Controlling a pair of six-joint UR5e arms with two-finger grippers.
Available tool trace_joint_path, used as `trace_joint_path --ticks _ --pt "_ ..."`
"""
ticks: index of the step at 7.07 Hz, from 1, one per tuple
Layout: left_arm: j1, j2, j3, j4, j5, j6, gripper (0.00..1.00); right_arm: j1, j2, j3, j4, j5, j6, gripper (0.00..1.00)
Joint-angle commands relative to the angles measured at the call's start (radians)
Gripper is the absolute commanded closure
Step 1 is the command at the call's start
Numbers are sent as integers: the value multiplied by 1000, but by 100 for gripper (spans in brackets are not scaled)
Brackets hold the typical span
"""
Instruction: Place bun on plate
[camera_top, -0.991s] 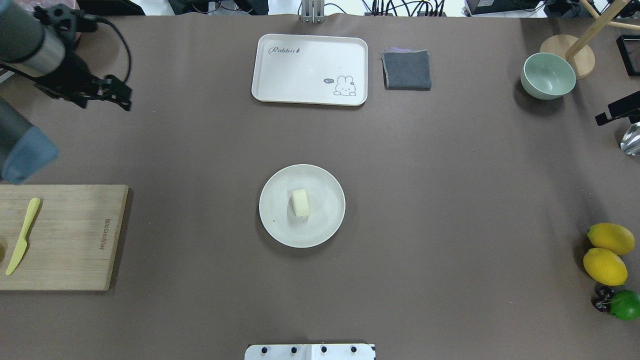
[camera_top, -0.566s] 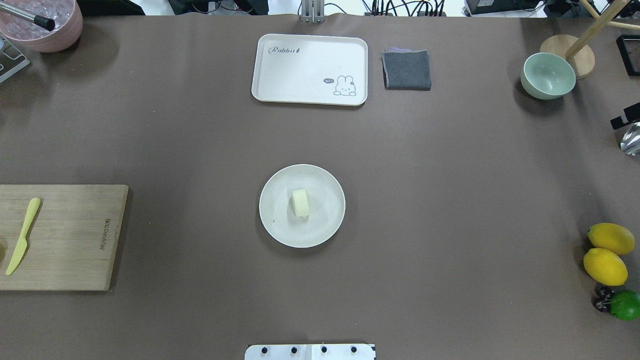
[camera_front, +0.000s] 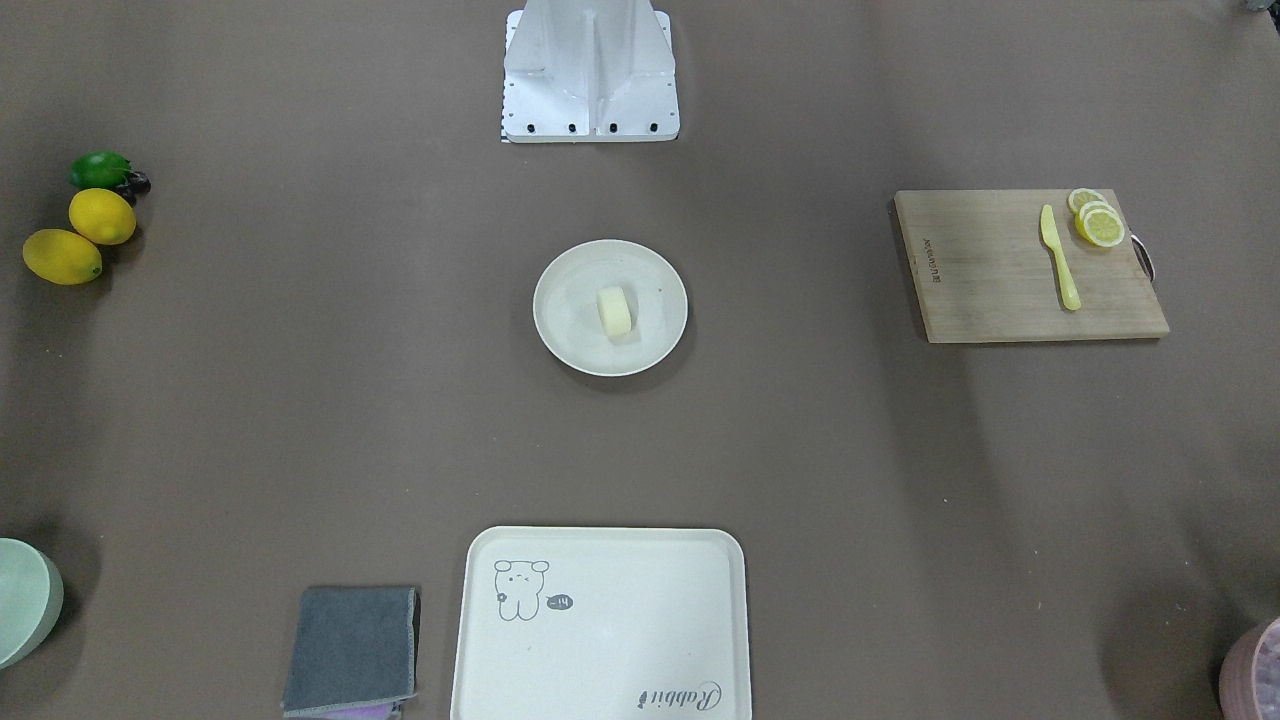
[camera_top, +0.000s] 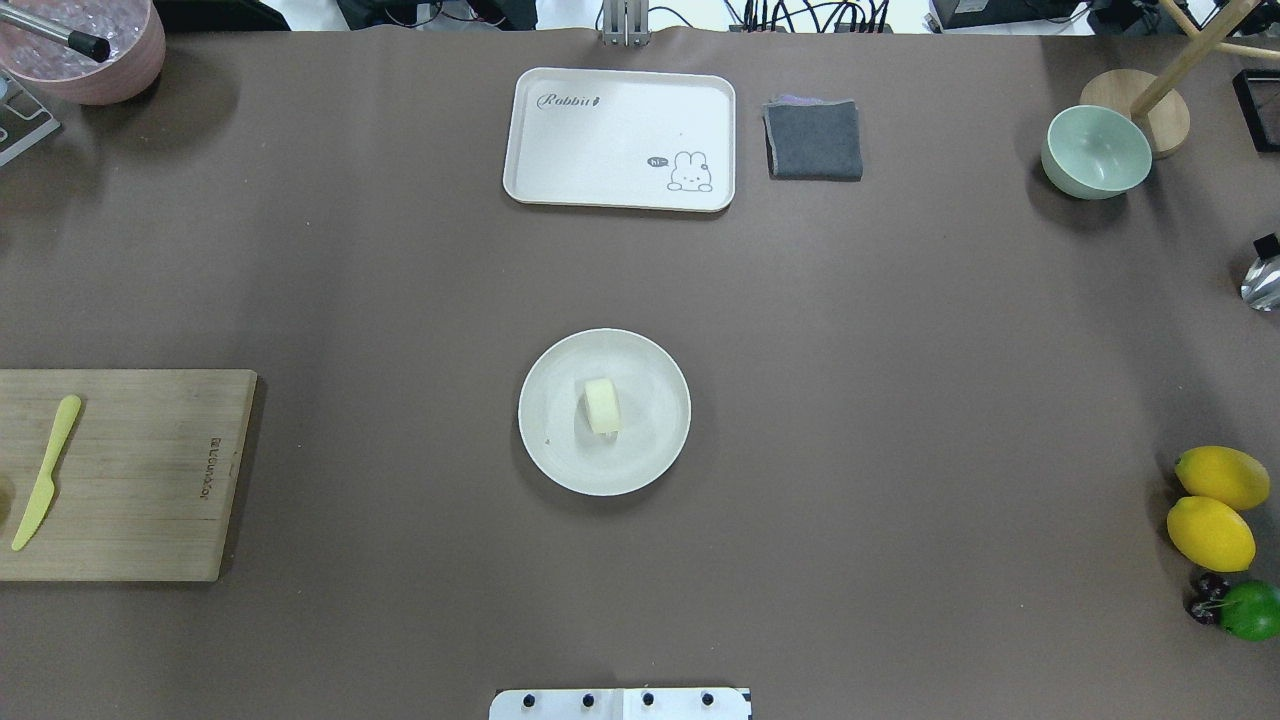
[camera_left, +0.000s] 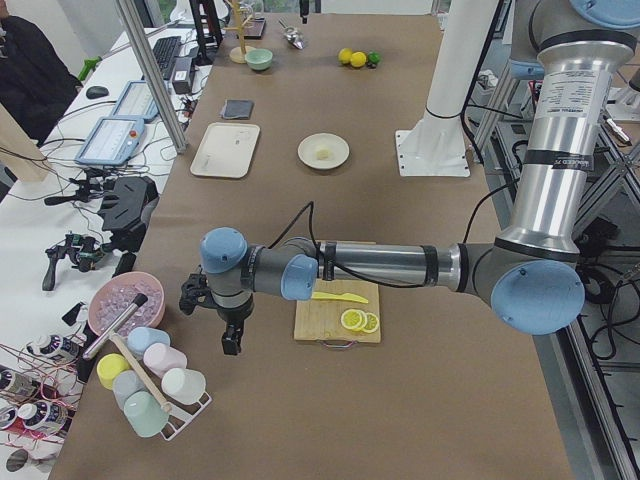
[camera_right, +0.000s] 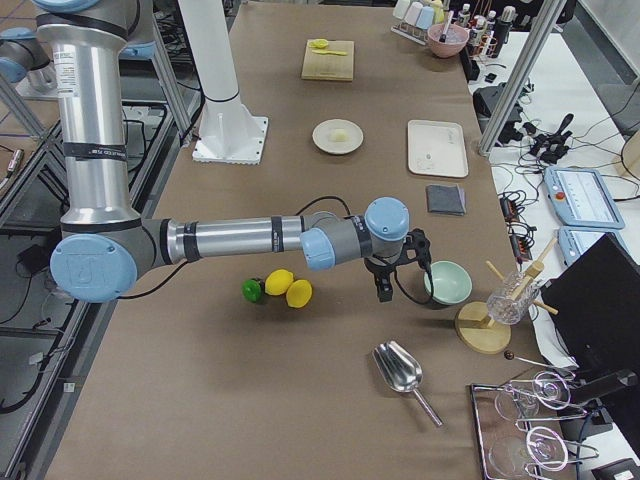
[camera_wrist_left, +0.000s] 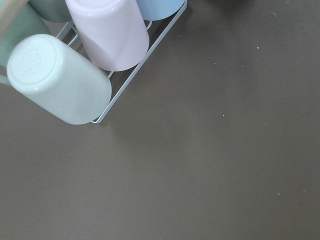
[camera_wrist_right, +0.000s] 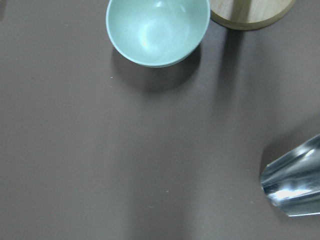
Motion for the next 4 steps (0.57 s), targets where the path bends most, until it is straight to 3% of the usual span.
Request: trace_joint_path --ticks 1,4 --pt "-2 16 4 -5 -78 -5 3 34 -1 3 -37 -97 -100 0" --pt "-1 46 -2 -16 -172 3 2 31 8 -40 -37 -98 -96 0"
